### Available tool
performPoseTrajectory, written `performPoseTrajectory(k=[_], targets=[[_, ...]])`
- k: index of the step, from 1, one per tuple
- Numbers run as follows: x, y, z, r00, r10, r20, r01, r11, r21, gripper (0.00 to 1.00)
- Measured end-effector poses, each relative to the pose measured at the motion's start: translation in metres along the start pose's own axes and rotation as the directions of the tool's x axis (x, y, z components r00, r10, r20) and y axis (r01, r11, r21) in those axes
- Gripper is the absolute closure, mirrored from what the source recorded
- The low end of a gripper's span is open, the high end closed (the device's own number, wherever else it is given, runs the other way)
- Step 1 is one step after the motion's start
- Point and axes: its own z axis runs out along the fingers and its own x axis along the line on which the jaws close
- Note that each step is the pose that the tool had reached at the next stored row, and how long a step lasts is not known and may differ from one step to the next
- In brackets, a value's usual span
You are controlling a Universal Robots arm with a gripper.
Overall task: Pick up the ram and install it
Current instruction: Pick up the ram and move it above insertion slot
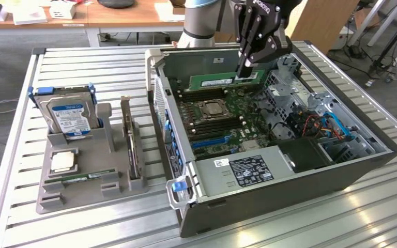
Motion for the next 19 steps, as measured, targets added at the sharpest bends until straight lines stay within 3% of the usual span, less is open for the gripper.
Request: performPoseTrajectory(k=[19], targets=[[-0.051, -0.0008, 0.0046, 1.0000, 0.000, 0.0071, 0.000, 1.0000, 0.0001, 0.88]])
